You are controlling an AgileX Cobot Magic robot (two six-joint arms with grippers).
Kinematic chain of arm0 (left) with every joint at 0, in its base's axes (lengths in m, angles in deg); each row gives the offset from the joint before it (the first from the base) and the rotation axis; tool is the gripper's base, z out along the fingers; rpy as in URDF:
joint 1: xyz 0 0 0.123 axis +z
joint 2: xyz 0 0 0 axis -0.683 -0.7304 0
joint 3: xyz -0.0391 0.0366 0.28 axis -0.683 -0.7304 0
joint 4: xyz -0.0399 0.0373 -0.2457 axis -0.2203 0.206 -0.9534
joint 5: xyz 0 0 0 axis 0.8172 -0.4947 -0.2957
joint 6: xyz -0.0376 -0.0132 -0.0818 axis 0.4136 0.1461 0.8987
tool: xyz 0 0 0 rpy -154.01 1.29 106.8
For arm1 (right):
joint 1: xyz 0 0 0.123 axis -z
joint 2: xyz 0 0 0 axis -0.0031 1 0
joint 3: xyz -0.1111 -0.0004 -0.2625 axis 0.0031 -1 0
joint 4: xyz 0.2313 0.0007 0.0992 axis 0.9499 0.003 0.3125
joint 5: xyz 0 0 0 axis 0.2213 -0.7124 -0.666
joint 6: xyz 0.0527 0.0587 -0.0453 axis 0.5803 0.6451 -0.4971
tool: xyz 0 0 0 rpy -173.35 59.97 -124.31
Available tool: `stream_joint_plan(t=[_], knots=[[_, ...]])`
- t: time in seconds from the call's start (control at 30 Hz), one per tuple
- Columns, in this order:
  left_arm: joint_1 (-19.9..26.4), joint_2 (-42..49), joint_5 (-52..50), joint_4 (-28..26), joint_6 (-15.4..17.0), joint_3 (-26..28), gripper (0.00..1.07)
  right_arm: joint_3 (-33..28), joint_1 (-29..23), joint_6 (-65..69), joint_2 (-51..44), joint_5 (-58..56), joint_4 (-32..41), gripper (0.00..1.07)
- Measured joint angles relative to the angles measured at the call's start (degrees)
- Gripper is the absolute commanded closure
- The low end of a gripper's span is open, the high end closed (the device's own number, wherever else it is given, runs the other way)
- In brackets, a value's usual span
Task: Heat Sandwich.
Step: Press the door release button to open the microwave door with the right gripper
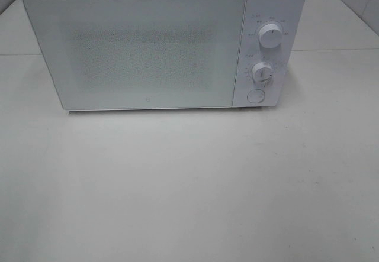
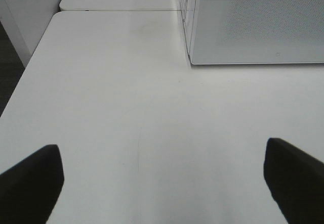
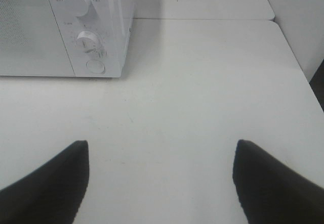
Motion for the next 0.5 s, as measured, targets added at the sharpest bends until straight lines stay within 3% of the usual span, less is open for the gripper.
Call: stream_joint_plan(t=[0.5], knots=[[0.0,0.0,0.0,0.0,0.0,0.0,0.05,0.0,0.0,0.0,14.0,16.6,0.1,0.31]])
